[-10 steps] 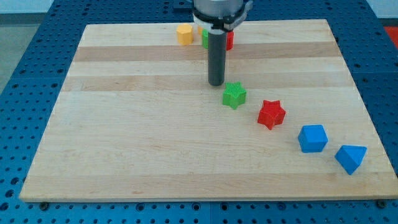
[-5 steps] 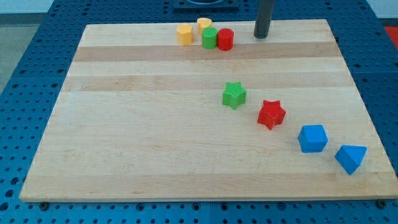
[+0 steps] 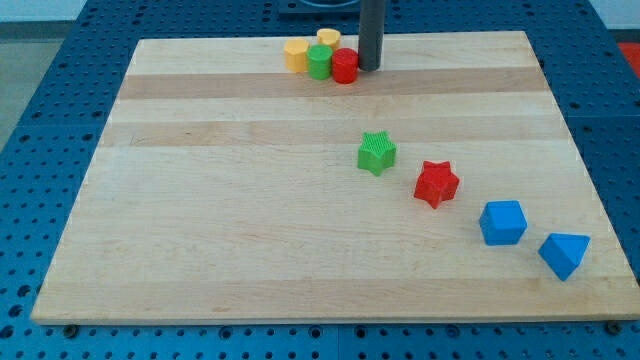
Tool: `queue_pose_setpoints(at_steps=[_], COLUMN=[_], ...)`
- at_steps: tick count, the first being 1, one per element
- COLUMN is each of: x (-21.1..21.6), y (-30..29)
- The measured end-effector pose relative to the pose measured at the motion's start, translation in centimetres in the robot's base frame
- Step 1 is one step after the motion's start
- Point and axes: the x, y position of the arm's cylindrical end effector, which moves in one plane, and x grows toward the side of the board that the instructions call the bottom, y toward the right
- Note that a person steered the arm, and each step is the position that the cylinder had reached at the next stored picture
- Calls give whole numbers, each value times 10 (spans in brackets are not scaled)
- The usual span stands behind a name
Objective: Push the red circle towards center
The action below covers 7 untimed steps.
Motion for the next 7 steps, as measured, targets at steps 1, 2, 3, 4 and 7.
queue_pose_setpoints(at_steps=[1, 2, 3, 4, 7], x=[0, 4, 21, 41, 29], y=[-17, -34, -46, -56, -103])
